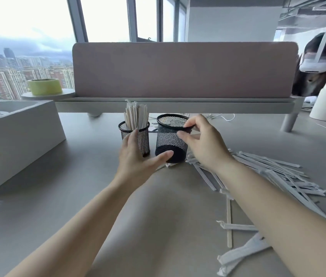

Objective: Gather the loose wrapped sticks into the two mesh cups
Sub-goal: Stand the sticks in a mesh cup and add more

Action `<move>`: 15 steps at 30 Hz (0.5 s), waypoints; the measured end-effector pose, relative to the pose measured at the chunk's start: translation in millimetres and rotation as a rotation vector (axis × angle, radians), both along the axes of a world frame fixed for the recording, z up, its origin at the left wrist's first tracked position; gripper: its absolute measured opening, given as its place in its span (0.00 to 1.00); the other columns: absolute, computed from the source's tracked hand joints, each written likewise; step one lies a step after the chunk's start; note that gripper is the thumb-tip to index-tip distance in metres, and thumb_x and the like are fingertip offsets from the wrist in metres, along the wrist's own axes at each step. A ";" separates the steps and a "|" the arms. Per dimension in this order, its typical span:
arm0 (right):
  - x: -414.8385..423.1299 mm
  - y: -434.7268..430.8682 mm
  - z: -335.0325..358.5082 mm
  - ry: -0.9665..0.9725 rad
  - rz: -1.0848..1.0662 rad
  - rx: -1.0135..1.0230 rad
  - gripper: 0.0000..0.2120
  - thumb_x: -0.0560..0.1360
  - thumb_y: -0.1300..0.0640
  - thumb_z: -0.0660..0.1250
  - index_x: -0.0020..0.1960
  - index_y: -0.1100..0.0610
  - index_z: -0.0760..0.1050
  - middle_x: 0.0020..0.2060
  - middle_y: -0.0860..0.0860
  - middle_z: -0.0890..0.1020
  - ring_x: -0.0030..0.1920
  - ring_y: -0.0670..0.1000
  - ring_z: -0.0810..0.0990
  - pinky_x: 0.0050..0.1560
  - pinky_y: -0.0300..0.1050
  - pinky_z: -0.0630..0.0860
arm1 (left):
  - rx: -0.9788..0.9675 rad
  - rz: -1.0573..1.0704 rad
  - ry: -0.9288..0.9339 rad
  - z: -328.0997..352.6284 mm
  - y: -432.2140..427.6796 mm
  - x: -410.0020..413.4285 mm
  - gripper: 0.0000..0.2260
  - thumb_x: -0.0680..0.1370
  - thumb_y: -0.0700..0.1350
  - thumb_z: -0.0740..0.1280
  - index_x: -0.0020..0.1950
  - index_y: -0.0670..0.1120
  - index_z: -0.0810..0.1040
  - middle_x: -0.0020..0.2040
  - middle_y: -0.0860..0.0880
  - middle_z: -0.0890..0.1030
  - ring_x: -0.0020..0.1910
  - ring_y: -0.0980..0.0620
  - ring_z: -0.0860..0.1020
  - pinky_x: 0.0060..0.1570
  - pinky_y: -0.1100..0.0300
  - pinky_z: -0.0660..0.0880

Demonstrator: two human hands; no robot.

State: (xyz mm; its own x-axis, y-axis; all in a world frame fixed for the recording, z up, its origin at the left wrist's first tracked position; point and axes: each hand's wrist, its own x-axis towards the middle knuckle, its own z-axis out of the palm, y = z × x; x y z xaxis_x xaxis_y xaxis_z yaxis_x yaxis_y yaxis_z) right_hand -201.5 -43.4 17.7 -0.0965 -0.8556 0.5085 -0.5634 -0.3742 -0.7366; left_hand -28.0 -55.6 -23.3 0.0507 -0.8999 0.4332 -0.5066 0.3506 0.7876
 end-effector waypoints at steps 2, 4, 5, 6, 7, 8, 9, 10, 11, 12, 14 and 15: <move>-0.2 21.7 -1.8 -0.057 0.110 0.011 0.08 0.74 0.56 0.70 0.50 0.53 0.71 0.49 0.47 0.80 0.46 0.52 0.83 0.51 0.44 0.76 | -0.016 -0.104 0.044 3.0 16.0 -6.4 0.39 0.61 0.60 0.79 0.68 0.59 0.67 0.64 0.58 0.74 0.65 0.65 0.70 0.67 0.64 0.67; 1.8 37.9 -4.8 -0.105 0.206 0.037 0.09 0.74 0.56 0.71 0.50 0.53 0.72 0.50 0.46 0.80 0.48 0.47 0.83 0.51 0.39 0.75 | 0.018 -0.216 0.146 2.8 29.2 -11.6 0.33 0.62 0.51 0.81 0.63 0.59 0.70 0.57 0.61 0.79 0.56 0.70 0.76 0.59 0.69 0.72; 3.3 44.5 -6.2 -0.110 0.242 0.045 0.09 0.74 0.56 0.71 0.50 0.52 0.72 0.50 0.45 0.79 0.50 0.45 0.83 0.51 0.38 0.75 | 0.041 -0.244 0.202 1.4 34.2 -12.8 0.33 0.61 0.50 0.81 0.63 0.55 0.72 0.55 0.59 0.81 0.54 0.67 0.79 0.57 0.66 0.74; 4.6 49.4 -7.9 -0.114 0.278 0.039 0.09 0.74 0.56 0.71 0.51 0.51 0.72 0.51 0.44 0.79 0.52 0.43 0.82 0.53 0.37 0.75 | 0.059 -0.237 0.240 0.3 38.3 -12.9 0.34 0.60 0.51 0.81 0.62 0.53 0.72 0.54 0.57 0.82 0.53 0.64 0.80 0.55 0.64 0.76; 5.0 52.3 -9.6 -0.126 0.316 0.022 0.10 0.74 0.56 0.70 0.52 0.49 0.71 0.54 0.45 0.79 0.55 0.40 0.81 0.54 0.37 0.75 | 0.058 -0.218 0.270 0.0 42.3 -11.8 0.34 0.59 0.53 0.80 0.61 0.53 0.73 0.54 0.57 0.83 0.52 0.62 0.81 0.54 0.63 0.76; 4.8 53.9 -11.0 -0.149 0.349 0.006 0.12 0.75 0.55 0.70 0.55 0.46 0.70 0.57 0.46 0.78 0.56 0.39 0.79 0.54 0.36 0.76 | 0.056 -0.187 0.291 -0.8 42.8 -8.8 0.32 0.59 0.53 0.80 0.60 0.53 0.73 0.53 0.56 0.83 0.52 0.61 0.81 0.52 0.63 0.77; 4.1 54.2 -12.1 -0.164 0.352 0.007 0.14 0.75 0.55 0.69 0.57 0.44 0.68 0.58 0.47 0.77 0.56 0.38 0.79 0.54 0.35 0.76 | 0.054 -0.151 0.321 0.7 43.8 -6.0 0.30 0.60 0.51 0.80 0.59 0.53 0.74 0.52 0.56 0.83 0.51 0.60 0.82 0.50 0.63 0.76; 3.4 51.8 -13.7 -0.158 0.325 0.027 0.15 0.76 0.55 0.68 0.58 0.44 0.67 0.59 0.47 0.77 0.55 0.39 0.79 0.53 0.35 0.75 | 0.052 -0.108 0.355 1.3 41.5 -0.6 0.28 0.62 0.49 0.80 0.58 0.53 0.74 0.51 0.56 0.83 0.50 0.60 0.82 0.48 0.64 0.76; 2.9 46.1 -16.7 -0.114 0.279 0.062 0.15 0.77 0.54 0.67 0.60 0.45 0.67 0.59 0.48 0.77 0.55 0.42 0.79 0.53 0.36 0.75 | 0.047 -0.065 0.388 2.0 38.5 5.4 0.26 0.63 0.47 0.81 0.57 0.54 0.74 0.51 0.56 0.83 0.49 0.59 0.82 0.46 0.65 0.76; 2.8 37.3 -21.0 -0.019 0.223 0.105 0.14 0.77 0.53 0.66 0.61 0.48 0.68 0.60 0.49 0.77 0.56 0.45 0.78 0.55 0.39 0.74 | 0.038 -0.028 0.414 2.7 35.6 11.3 0.26 0.63 0.46 0.81 0.55 0.55 0.73 0.50 0.55 0.83 0.48 0.59 0.82 0.45 0.64 0.76; 5.5 13.9 -33.0 0.288 0.138 0.180 0.19 0.77 0.49 0.65 0.65 0.55 0.70 0.64 0.51 0.76 0.63 0.51 0.74 0.63 0.44 0.70 | 0.020 0.018 0.441 1.2 29.3 20.5 0.26 0.61 0.47 0.81 0.53 0.58 0.72 0.51 0.54 0.82 0.49 0.57 0.82 0.48 0.60 0.78; 9.4 3.6 -39.0 0.440 0.123 0.207 0.21 0.77 0.47 0.64 0.67 0.56 0.69 0.67 0.52 0.74 0.67 0.53 0.71 0.65 0.46 0.67 | 0.020 0.026 0.445 -0.4 27.5 23.4 0.27 0.61 0.46 0.81 0.53 0.57 0.72 0.52 0.54 0.82 0.50 0.57 0.81 0.51 0.59 0.78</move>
State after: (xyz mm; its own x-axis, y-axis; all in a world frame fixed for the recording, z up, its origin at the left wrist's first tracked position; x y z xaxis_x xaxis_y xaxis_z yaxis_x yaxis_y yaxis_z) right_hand -192.2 -39.8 -21.3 0.1970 -0.9343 0.2970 -0.7984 -0.3287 -0.5044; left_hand -4.6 -28.1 -23.7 0.2505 -0.9039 0.3467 -0.1252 0.3248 0.9375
